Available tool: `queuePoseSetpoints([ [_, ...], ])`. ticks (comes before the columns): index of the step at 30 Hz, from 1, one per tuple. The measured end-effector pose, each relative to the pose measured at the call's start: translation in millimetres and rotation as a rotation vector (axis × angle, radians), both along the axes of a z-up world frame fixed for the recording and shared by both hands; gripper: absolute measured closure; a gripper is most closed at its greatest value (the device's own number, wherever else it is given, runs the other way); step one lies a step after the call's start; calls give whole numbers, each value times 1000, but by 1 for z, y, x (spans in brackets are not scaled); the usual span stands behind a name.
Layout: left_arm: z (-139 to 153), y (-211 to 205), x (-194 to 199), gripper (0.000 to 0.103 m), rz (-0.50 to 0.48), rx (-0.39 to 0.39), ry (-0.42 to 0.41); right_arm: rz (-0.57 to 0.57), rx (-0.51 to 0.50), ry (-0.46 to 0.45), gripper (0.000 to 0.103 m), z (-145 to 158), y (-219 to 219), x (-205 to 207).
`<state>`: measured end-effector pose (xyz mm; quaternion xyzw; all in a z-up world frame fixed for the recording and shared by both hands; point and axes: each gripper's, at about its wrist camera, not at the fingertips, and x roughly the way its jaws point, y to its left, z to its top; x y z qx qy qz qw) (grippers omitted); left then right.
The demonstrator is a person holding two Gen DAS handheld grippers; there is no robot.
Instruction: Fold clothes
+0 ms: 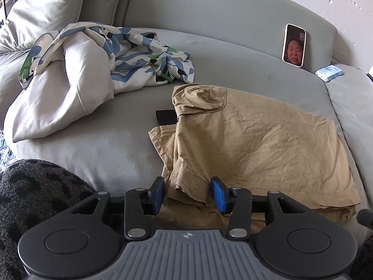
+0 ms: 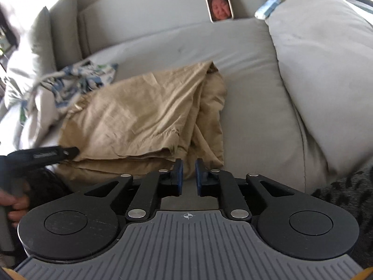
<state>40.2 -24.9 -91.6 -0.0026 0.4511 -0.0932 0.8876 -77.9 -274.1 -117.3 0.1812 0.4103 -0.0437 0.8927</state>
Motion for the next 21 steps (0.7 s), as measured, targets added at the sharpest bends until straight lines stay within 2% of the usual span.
queuePoseSetpoints([
  [3,3,0,-3,58,-6,16,0,-16,93,-13,82,4,-4,-4],
  [5,9,2,-7,59,-7,25,-8,-29,160,-18,78,5,-7,-6],
  [7,15,3,-12,60,-8,34,-15,-42,228,-24,60,7,-10,-8],
  [11,35,8,-25,55,-19,32,-85,-79,363,-29,46,7,-15,-12],
  [13,44,8,-29,52,-25,38,-121,-128,435,-12,20,1,-14,-12],
  [14,47,6,-31,50,-33,37,-139,-154,471,-3,15,-3,-14,-12],
  [17,55,2,-35,46,-55,32,-178,-209,573,21,14,-19,-12,-11],
  [21,52,-3,-36,45,-76,28,-173,-268,692,17,16,-39,-9,-8],
])
